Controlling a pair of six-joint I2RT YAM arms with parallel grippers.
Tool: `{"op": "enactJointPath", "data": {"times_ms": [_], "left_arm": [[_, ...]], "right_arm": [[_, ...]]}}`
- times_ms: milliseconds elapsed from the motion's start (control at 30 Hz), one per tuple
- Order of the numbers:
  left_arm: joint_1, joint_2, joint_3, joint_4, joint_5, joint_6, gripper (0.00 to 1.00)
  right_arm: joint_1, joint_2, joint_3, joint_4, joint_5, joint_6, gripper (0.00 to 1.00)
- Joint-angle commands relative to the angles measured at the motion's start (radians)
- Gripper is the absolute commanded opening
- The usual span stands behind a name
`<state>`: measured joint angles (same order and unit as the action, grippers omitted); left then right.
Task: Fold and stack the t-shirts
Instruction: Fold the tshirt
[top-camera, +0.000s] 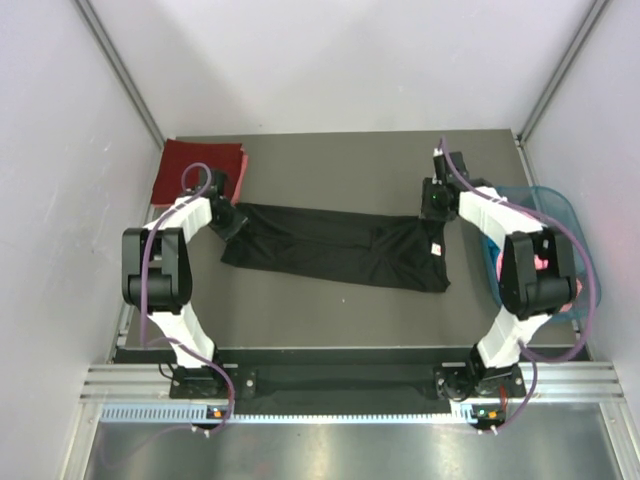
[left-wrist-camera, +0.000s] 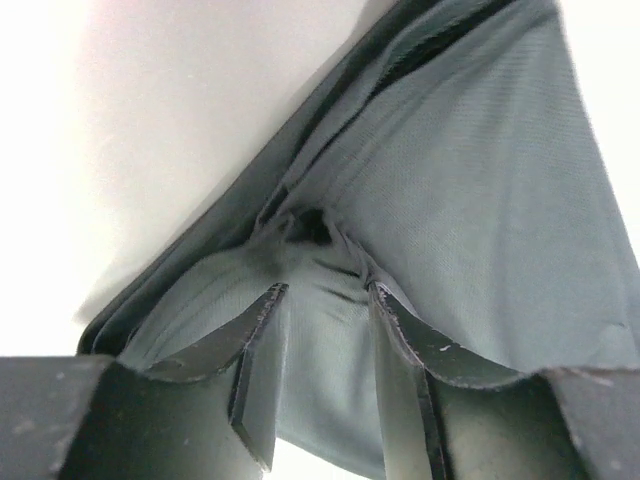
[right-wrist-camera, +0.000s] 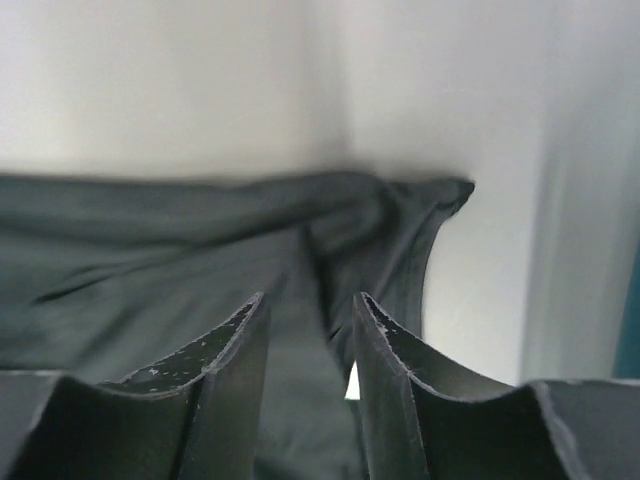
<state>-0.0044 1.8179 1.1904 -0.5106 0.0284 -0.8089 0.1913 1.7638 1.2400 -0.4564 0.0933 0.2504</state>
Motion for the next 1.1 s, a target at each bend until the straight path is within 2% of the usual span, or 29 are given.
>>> {"op": "enactJointPath", "data": {"times_ms": [0,133,267,367,533,633,833,1067], "left_arm": [[0.007,-0.109,0.066,-0.06,-0.05,0.023,0.43],[0.009,-0.14,0.058,-0.114,-0.068,0.08,0.43],[0.007,-0.192,-0.046,-0.102,-0.105,0.119,0.42],[0.009,-0.183,-0.096,-0.08,-0.136,0.134,0.4],[0.038,-0.146,-0.14,-0.095,-0.195,0.116,0.4],[0.093,-0.126,-0.17,-0.126,-0.187,0.086,0.39],[0.116,-0.212,-0.233,-0.118,-0.219,0.062,0.36],[0.115,-0.207,-0.129,-0.146,-0.154,0.08,0.37]], "right_arm": [[-0.003,-0.131,0.047,-0.085,-0.076,0.085,0.4],[0.046,-0.173,-0.033,-0.073,-0.135,0.125,0.36],[0.083,-0.185,-0.128,-0.035,-0.162,0.17,0.25],[0.082,-0.185,-0.192,0.024,-0.193,0.207,0.21],[0.08,-0.19,-0.266,0.056,-0.158,0.22,0.2],[0.076,-0.194,-0.31,0.061,-0.13,0.221,0.2],[0.074,-0.222,-0.346,0.073,-0.115,0.21,0.2],[0.073,-0.256,-0.295,0.048,-0.113,0.217,0.2]]}}
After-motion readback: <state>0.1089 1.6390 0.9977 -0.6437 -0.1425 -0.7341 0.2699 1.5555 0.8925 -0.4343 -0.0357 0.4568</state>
